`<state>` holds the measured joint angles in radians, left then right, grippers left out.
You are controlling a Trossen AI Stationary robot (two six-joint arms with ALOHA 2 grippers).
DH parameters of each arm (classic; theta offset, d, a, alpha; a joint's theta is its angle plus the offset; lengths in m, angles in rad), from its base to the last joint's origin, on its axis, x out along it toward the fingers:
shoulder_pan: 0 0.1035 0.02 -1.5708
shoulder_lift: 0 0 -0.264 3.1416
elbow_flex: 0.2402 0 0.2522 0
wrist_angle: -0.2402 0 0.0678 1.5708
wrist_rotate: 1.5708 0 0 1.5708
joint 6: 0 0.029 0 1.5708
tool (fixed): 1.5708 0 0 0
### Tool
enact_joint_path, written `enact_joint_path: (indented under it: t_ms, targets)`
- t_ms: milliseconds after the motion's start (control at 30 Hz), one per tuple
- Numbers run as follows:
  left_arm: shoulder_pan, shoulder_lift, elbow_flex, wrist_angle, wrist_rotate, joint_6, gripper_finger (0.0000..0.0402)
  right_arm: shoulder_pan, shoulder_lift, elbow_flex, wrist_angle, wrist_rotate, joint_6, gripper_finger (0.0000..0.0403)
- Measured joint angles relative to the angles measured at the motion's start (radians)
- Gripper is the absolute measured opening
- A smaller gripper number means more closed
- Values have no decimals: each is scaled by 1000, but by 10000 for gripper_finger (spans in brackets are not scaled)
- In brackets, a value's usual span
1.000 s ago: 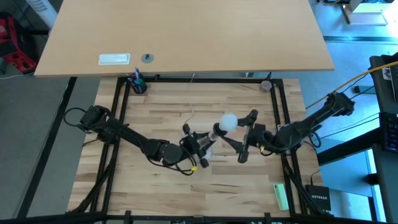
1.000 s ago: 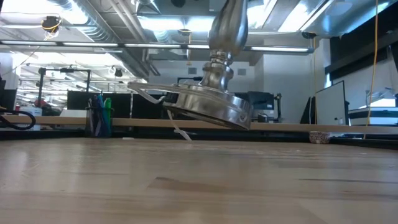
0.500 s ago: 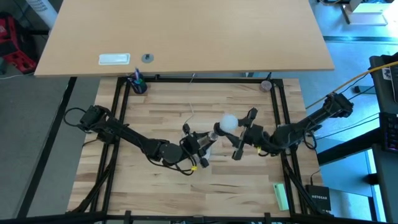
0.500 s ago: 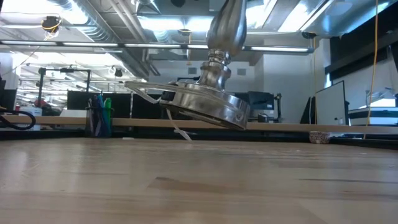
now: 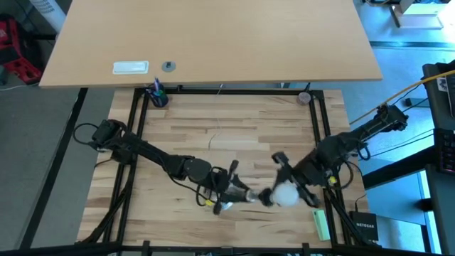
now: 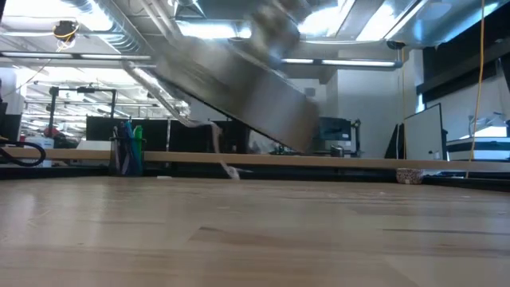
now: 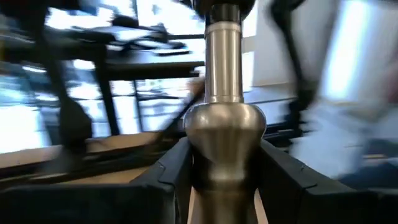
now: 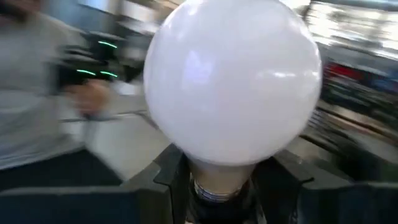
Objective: Screw lightbulb
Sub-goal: Remove the light bulb from the lamp
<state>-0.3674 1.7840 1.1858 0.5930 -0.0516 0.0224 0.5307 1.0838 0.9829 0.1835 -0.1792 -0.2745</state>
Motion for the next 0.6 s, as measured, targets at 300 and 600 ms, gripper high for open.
enact_joint_path:
  t_ms: [300, 600]
  targets:
    - [26, 2, -2, -8, 198, -89, 125, -10, 41, 1, 8, -114, -9, 141]
    - [-4, -26, -2, -43, -169, 63, 124, -7, -78, 2, -164, 306, 96, 141]
